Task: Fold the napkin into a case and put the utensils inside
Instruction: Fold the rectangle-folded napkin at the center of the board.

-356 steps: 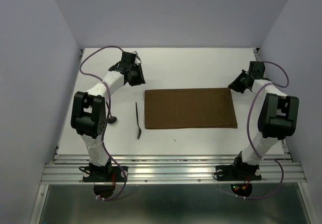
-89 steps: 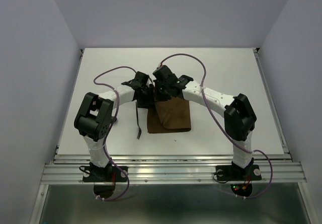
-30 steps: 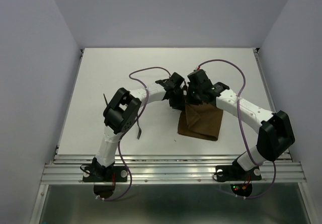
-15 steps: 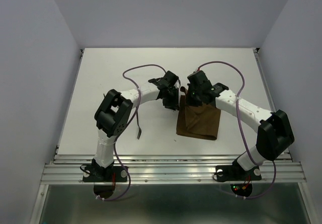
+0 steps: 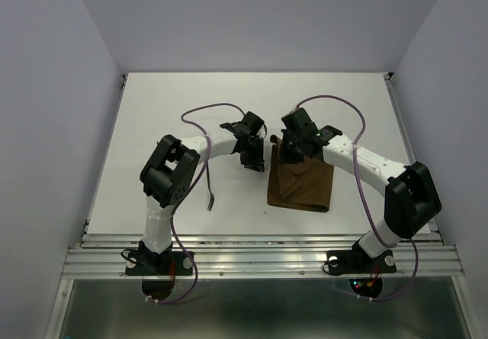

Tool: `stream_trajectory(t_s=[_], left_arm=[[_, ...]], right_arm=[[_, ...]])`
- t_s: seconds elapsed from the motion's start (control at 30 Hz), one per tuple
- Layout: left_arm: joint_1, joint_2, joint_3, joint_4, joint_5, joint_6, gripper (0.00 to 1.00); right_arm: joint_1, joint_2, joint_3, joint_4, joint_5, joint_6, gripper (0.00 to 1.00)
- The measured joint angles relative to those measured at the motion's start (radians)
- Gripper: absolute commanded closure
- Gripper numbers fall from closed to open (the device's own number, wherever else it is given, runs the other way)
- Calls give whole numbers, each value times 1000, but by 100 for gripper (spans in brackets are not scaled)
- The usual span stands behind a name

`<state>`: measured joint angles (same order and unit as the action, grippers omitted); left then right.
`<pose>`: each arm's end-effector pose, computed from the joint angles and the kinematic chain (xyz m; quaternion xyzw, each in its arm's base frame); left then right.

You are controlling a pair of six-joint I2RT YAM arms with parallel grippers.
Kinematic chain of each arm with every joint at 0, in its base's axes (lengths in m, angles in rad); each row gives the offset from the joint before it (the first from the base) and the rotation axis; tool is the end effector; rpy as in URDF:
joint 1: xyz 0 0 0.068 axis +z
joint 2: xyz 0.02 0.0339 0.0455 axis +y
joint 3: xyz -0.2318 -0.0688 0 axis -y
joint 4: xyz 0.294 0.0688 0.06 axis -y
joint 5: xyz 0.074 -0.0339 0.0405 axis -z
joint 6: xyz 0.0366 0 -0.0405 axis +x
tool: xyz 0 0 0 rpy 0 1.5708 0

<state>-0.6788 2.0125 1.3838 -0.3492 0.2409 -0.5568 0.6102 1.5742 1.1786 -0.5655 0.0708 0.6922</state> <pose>0.3474 -0.2914 0.1078 0.0929 0.9455 -0.2617 0.1698 0.3117 0.2148 0.1968 0.0497 0.9521 0.1550 0.2590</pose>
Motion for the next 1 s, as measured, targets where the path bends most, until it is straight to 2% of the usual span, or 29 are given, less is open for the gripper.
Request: stream_trajectory(t_s=[0.2,0.43,0.7,1.0], left_arm=[[14,-29,-21,30,29,0,76],[5,-82,-77,145,140,-2,85],[-13,-47,-80,245,204,-5,86],[-13,28,-80,256,208,-18,86]], right_arm=[[0,5,0,0,0,1,99],[0,5,0,1,1,1,99],[0,5,0,0,2,1,99],[0,-26,0,-83,58,-5,99]])
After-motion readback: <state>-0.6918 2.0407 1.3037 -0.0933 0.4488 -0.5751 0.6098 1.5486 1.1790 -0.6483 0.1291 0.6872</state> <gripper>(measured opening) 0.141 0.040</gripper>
